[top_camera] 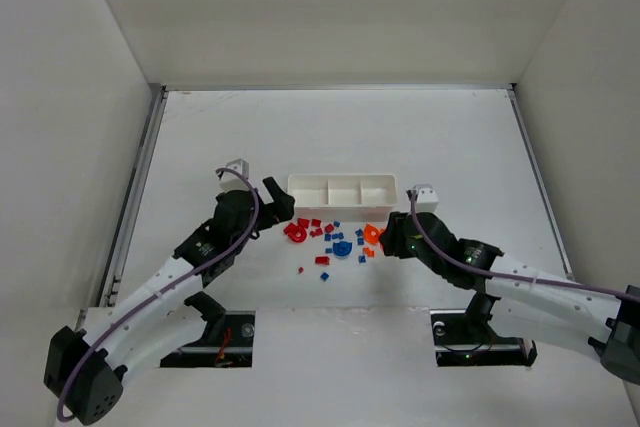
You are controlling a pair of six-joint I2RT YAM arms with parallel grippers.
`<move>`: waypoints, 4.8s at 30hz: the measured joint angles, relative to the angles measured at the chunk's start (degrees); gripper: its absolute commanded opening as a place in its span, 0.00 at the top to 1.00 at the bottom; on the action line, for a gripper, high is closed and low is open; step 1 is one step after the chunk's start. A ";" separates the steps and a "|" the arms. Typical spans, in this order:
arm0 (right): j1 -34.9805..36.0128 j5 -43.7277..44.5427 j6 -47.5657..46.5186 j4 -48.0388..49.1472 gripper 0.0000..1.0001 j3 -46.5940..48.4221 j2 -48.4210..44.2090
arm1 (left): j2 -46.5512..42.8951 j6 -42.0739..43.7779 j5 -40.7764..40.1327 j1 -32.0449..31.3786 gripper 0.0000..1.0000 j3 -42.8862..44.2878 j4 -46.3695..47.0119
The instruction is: Sort the legos into containers by color
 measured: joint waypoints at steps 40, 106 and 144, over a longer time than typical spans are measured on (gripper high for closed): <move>-8.85 -6.93 -6.95 14.64 0.92 6.71 28.35 | 6.60 4.96 1.18 -9.22 0.66 -2.82 17.27; -9.92 -3.82 7.30 2.62 0.90 1.25 10.64 | 21.44 2.25 -4.44 -15.47 0.61 -3.72 26.53; -15.98 -7.08 -4.63 22.95 0.37 7.41 24.39 | 20.72 -12.57 -8.37 -13.35 0.52 -11.04 17.62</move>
